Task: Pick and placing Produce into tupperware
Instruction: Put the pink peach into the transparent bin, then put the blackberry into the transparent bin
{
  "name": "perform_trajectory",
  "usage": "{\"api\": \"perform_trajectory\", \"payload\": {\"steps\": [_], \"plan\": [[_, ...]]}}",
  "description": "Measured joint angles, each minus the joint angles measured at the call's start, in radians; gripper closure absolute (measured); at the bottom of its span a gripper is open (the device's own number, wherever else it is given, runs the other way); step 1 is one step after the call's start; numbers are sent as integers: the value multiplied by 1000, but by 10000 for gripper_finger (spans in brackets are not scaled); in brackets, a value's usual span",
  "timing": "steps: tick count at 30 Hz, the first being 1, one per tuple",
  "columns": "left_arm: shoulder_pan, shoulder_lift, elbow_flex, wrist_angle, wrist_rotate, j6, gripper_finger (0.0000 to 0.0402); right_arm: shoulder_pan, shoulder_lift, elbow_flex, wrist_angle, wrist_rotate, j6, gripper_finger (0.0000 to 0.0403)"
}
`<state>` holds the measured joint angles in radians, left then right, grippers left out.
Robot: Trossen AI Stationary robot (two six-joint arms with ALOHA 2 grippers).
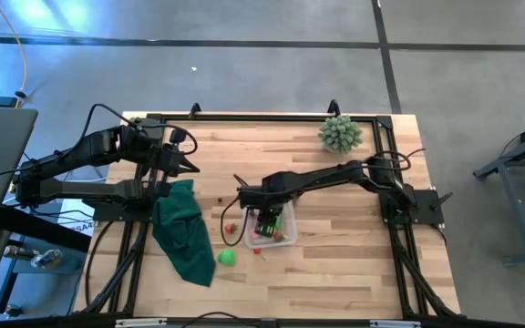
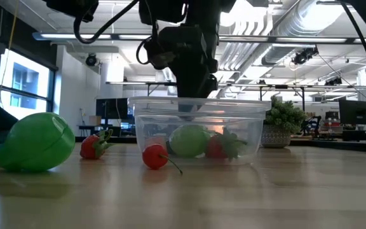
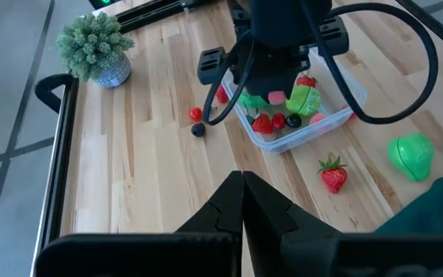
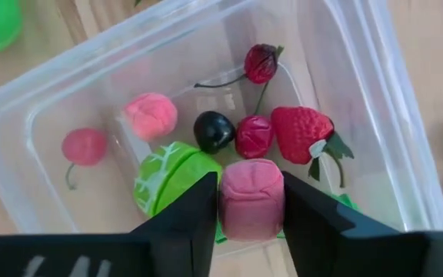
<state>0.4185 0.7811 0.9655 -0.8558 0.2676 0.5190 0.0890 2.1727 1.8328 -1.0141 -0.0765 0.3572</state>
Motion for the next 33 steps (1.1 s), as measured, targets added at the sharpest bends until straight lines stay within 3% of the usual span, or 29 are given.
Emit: {"api": "perform_trajectory", "payload": {"steps": [10, 17, 26, 33], "plan": [[0, 0, 0, 0, 0, 0, 401, -5, 0, 0, 9, 23, -52, 190], [0, 0, 0, 0, 0, 0, 401, -11, -73, 0, 3, 26, -17, 185], [0, 0, 0, 0, 0, 0, 401, -99, -235, 1, -54, 160, 101, 185], [0, 0, 0, 0, 0, 0, 401, -226, -229, 0, -45, 107, 69, 185]]}}
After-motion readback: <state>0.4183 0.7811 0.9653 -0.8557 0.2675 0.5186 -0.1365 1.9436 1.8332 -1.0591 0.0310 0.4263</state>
